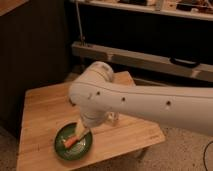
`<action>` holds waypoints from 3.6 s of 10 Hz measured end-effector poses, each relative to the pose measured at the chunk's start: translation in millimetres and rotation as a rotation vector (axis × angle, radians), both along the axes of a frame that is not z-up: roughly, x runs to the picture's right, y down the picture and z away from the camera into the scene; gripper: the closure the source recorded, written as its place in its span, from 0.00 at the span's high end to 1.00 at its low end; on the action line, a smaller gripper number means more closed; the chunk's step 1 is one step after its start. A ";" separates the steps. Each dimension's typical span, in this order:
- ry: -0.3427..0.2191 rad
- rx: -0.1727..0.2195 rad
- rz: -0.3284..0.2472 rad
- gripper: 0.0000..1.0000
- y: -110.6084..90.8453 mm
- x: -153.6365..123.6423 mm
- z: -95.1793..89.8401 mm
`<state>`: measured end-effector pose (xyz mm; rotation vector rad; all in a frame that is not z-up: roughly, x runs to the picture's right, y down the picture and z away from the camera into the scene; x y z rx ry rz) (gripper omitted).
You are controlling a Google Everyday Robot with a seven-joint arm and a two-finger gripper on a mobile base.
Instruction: Move the arm in a circular motion
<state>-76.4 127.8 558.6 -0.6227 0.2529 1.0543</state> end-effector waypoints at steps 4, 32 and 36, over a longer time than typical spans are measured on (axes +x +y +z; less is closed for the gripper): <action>-0.139 0.081 -0.035 0.80 -72.1 -47.5 43.6; 0.232 -0.071 0.194 0.80 59.5 255.6 36.7; 0.134 -0.057 0.079 0.80 34.9 144.0 28.5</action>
